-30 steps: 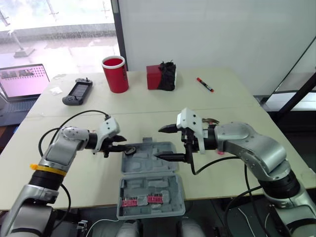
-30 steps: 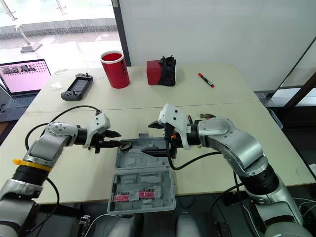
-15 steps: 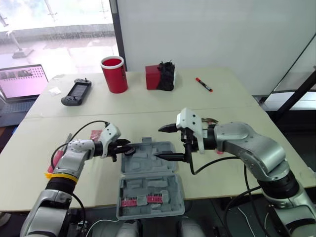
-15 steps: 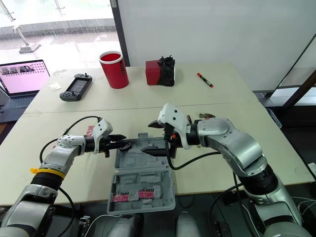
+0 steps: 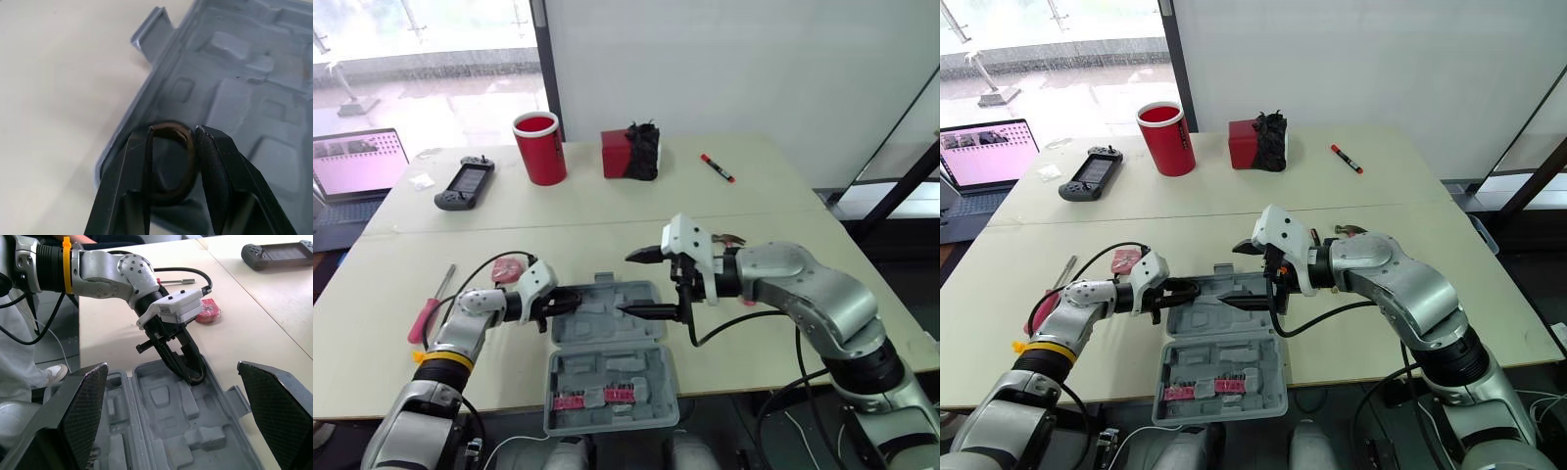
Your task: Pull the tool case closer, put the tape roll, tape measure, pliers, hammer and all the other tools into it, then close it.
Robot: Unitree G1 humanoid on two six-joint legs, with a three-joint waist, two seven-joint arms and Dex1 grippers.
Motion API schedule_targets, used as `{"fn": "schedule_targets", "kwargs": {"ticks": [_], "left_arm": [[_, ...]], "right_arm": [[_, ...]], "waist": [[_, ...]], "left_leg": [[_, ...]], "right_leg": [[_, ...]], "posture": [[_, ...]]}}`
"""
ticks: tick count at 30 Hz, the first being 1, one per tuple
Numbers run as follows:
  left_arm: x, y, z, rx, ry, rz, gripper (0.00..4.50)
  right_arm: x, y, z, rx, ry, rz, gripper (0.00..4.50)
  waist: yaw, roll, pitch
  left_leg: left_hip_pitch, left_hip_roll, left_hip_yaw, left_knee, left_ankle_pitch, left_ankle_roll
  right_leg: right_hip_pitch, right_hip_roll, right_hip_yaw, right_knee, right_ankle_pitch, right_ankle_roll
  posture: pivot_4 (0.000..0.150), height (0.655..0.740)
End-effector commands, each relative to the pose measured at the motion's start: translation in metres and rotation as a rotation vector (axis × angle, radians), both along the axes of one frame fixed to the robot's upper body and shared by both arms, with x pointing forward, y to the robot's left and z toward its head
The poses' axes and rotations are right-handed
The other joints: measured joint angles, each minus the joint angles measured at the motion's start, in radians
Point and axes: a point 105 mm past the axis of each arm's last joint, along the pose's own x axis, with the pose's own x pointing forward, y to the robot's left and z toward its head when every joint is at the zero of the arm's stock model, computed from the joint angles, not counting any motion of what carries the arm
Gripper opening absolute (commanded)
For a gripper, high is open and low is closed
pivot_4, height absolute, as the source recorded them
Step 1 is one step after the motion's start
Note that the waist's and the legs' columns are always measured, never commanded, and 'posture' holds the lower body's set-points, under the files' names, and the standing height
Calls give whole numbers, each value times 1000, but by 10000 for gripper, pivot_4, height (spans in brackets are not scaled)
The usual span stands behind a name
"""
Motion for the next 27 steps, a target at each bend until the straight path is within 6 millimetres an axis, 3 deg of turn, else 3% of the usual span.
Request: {"fn": "schedule_targets", "kwargs": {"ticks": [1, 4, 8, 11, 13, 16, 20, 24, 27], "left_arm": [[-1, 6, -7, -2, 39, 25, 14616], [3, 4, 11, -45, 11, 20, 14616], [4, 6, 49, -124, -53, 26, 14616], [2, 26, 67, -105, -106, 85, 14616], [-3, 48, 69, -62, -139, 146, 14616], [-16, 91, 79, -85, -186, 284, 22655], [-48, 150, 83, -67, -254, 468, 44223], [-84, 194, 75, -82, -298, 671, 44223], [-112, 225, 53, -68, -276, 877, 44223]], "right_arm": [[-2, 4, 11, 35, -26, 29, 45000], [-5, 0, 19, 112, 8, 44, 45000], [1, -19, 11, 95, 6, -12, 45000], [10, -42, 1, 99, 11, -104, 45000], [17, -61, -9, 104, 14, -181, 45000], [20, -98, -27, 110, 32, -295, 45000], [19, -156, -49, 75, -17, -503, 45000], [7, -201, -63, 106, -96, -668, 45000], [-4, -232, -77, 147, -160, -789, 45000]], "waist": [[0, 0, 0], [0, 0, 0], [1, -1, 0], [-1, -1, 0], [-3, 0, 0], [-1, 0, 0], [3, 0, 0], [6, 0, 0], [4, 0, 0]], "left_leg": [[0, 0, 0, 0, 0, 0], [0, 0, 0, 0, 0, 0], [0, 0, 0, 0, 0, 0], [-1, 0, -1, 0, 0, 0], [0, 1, -1, 0, 0, 0], [1, 1, 0, -1, 0, 0], [1, 2, 0, -1, -1, 1], [2, 3, 1, -1, -1, 0], [6, 3, 2, -2, -1, 0]], "right_leg": [[0, 0, 0, 0, 0, 0], [0, 0, 0, 0, 0, 0], [0, 0, 0, 0, 0, 0], [0, 0, 0, 0, 0, 0], [-1, 0, 0, 0, 0, 0], [0, 0, 2, 0, 0, 0], [0, 0, 2, 0, 0, 0], [2, -2, 2, -1, 0, 0], [5, -2, 2, -3, 0, 0]], "posture": [[1500, 7400], [1500, 7400], [1500, 7400], [1500, 7400], [1500, 7400], [1500, 7400], [1500, 7400], [1500, 7400], [1500, 7400]]}}
